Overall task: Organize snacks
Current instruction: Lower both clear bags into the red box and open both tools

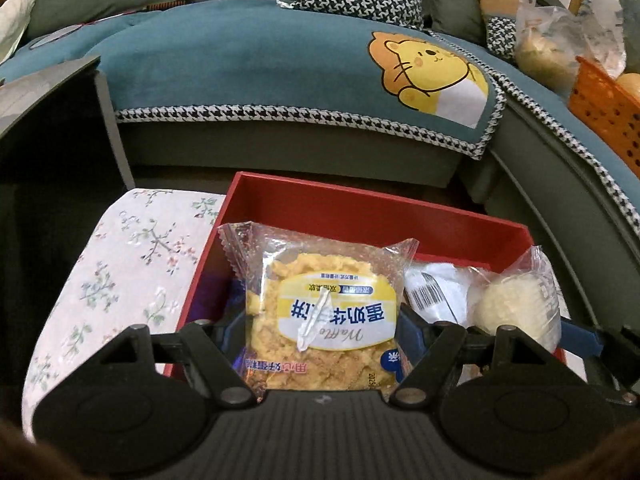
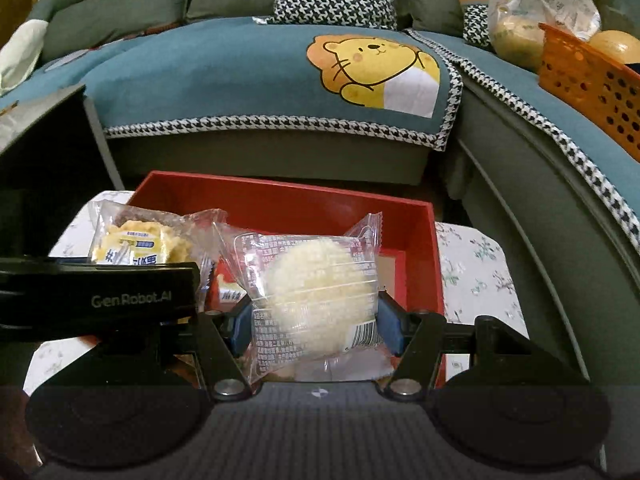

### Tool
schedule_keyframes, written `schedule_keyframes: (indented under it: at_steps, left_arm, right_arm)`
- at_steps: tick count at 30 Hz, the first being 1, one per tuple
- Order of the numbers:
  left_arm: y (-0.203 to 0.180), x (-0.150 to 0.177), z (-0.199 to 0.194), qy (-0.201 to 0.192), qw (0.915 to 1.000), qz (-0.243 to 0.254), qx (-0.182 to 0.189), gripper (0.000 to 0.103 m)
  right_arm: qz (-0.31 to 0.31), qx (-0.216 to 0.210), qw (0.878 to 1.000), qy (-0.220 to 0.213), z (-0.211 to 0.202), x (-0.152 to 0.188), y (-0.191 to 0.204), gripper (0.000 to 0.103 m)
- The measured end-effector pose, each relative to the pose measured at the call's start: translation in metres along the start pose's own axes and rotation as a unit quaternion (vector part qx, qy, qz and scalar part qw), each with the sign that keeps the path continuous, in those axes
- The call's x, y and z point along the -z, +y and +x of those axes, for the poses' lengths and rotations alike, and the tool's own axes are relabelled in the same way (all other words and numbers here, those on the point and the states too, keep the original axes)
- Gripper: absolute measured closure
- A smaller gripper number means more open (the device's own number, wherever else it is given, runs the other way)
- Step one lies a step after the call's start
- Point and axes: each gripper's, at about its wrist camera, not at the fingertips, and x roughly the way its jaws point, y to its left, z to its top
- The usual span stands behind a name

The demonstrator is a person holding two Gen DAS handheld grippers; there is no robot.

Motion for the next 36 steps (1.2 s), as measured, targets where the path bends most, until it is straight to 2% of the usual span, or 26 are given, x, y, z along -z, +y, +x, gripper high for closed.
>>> schedule_keyframes:
  at_steps: [6, 12, 18, 29, 36]
  left_arm:
    - [0.003, -0.002, 0.030, 0.016, 0.9998, -0.003, -0.012, 0.025]
    - [0.009, -0.001, 0.039, 0.032, 0.9993, -0.014, -0.015, 0.022]
    - [0.015, -0.004, 0.029, 0.030, 0.9990, -0.034, 0.000, 0.020]
    - [0.026, -0.009, -0.005, -0.003, 0.9980, -0.059, 0.020, 0.020]
    - [0.026, 0.008, -0.032, 0.000, 0.9989, -0.038, 0.027, 0.020]
  right_arm:
    - [-0.002, 0.008, 1.000, 0.013, 0.030, -0.001, 0.002, 0.035]
    - [-0.008, 0.008, 1.000, 0.018, 0.043, 0.001, 0.001, 0.025]
    - [-0.008, 0.000, 1.000, 0.000, 0.032, -0.002, -0.001, 0.018]
    - [0.005, -0.005, 0.999, -0.040, -0.003, -0.013, -0.013, 0.018]
    - [-0.012, 0.001, 0.999, -0.045, -0.031, -0.004, -0.014, 0.018]
